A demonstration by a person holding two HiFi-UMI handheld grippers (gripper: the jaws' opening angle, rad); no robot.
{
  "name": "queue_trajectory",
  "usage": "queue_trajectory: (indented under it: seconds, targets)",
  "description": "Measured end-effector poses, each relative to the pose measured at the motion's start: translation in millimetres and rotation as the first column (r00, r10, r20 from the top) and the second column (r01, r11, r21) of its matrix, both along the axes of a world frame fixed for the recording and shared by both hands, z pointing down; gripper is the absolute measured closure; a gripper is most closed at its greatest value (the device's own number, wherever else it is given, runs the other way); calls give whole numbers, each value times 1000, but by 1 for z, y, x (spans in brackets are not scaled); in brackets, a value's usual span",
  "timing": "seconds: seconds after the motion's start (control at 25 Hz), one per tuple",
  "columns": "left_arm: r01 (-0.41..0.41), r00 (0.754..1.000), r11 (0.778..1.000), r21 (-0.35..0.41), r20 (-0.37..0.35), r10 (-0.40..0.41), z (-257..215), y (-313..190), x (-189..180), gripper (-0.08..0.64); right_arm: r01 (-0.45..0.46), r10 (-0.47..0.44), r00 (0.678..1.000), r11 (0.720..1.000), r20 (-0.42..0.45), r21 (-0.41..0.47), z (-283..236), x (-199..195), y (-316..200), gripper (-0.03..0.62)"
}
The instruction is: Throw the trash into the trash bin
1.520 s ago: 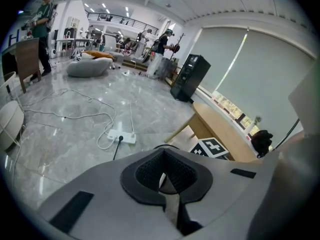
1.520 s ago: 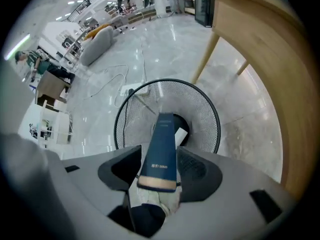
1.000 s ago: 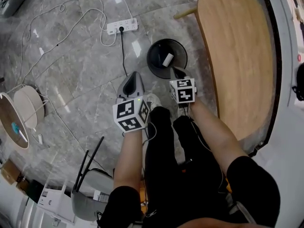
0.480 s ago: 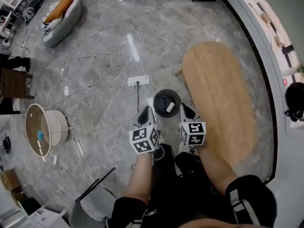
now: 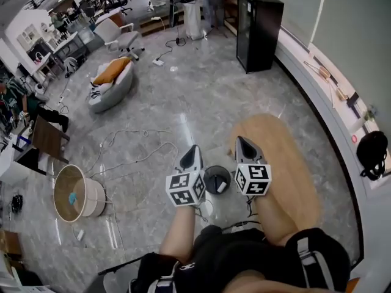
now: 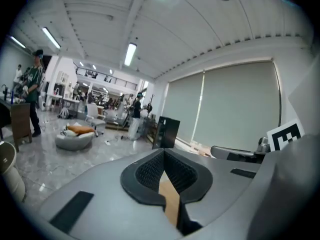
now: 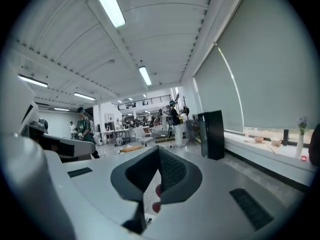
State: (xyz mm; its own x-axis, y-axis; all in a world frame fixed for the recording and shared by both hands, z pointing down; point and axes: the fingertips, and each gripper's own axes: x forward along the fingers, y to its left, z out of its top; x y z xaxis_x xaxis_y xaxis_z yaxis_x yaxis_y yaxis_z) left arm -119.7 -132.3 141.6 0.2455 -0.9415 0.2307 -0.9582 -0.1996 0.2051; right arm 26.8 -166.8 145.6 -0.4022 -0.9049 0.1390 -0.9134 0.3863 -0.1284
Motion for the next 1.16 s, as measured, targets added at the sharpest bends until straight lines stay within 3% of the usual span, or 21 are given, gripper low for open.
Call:
queue_trajectory:
  seconds: [0.2,0.4,0.88,1.16]
  targets:
    - [28,999,992,122,32,-32,-71,17,13,549,-1,-8,998,989,59,148,-91,20,18,581]
    - [35,995,983,181,86,-52,-102,26,19,549,19,-36,996,980,83,200,-122,26,32,581]
    - [67,991,984,165,101,-84,-102,48,16,549,76,-98,989,979,108,191,-124,22,49,581]
    - [76,992,983,168,90,-92,-102,48,13,548,70,-88,991,983,102,172,-116,23,47,581]
